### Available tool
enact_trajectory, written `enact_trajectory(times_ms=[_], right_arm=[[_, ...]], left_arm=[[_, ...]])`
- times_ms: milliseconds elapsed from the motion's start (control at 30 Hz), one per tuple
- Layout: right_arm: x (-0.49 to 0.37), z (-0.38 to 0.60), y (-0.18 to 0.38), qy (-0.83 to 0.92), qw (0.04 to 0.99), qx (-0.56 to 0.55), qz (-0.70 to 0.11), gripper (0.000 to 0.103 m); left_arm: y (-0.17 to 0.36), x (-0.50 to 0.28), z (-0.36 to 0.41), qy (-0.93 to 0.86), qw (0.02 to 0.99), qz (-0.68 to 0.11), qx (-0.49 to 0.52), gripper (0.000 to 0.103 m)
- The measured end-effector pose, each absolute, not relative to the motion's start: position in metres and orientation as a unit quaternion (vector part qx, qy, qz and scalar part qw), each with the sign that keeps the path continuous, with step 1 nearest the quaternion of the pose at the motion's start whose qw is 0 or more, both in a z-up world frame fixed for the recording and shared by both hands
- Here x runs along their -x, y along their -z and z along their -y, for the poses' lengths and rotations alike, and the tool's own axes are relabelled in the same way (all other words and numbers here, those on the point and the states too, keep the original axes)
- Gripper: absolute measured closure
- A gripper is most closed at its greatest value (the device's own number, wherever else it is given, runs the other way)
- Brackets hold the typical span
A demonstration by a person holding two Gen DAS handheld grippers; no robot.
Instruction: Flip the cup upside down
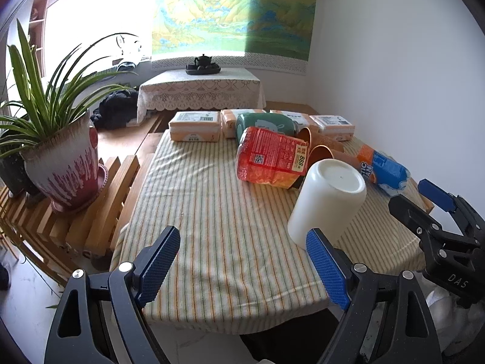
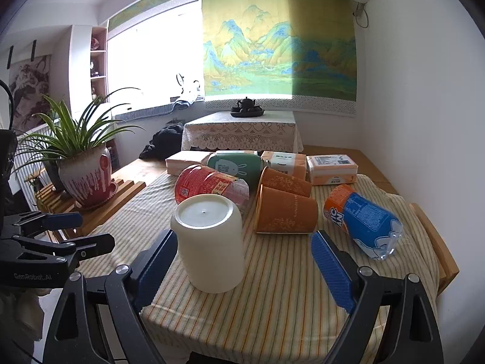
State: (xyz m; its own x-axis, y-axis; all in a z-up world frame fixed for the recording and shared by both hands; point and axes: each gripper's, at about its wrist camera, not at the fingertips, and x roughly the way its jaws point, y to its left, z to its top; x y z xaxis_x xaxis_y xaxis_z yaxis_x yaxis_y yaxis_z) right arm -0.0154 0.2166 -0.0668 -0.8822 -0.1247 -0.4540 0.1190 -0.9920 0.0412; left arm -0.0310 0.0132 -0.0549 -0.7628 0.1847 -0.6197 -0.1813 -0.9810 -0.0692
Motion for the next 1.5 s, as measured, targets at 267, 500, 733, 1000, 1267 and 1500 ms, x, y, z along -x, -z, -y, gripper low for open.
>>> enact_trajectory(times_ms=[267, 500, 733, 1000, 1267, 1500], right_arm=[[0.002, -0.237, 0.060, 0.972, 0.037, -0.229, 0.028, 0.015], [-0.008, -0.249, 0.056, 0.975, 0.014, -0.219, 0.032, 0.013], [-0.016, -0.254, 0.053, 0.977, 0.003, -0.208, 0.041, 0.010], [-0.021, -0.248, 0.051, 0.980, -0.001, -0.194, 0.033, 0.008], [-0.021, -0.248, 0.049, 0.981, -0.001, -0.191, 0.032, 0.007], [-0.020, -0.245, 0.048, 0.981, -0.001, -0.190, 0.030, 0.007]], left_arm=[[0.036, 0.016, -0.032, -0.960, 0.076, -0.015, 0.269, 0.015], [0.025, 0.005, -0.039, -0.973, 0.059, -0.008, 0.223, 0.012], [0.022, -0.003, -0.041, -0.979, 0.045, -0.007, 0.198, 0.009], [0.023, -0.009, -0.037, -0.981, 0.030, -0.008, 0.192, 0.004], [0.023, -0.010, -0.035, -0.981, 0.026, -0.010, 0.191, 0.002], [0.022, -0.010, -0.036, -0.982, 0.024, -0.012, 0.188, 0.001]])
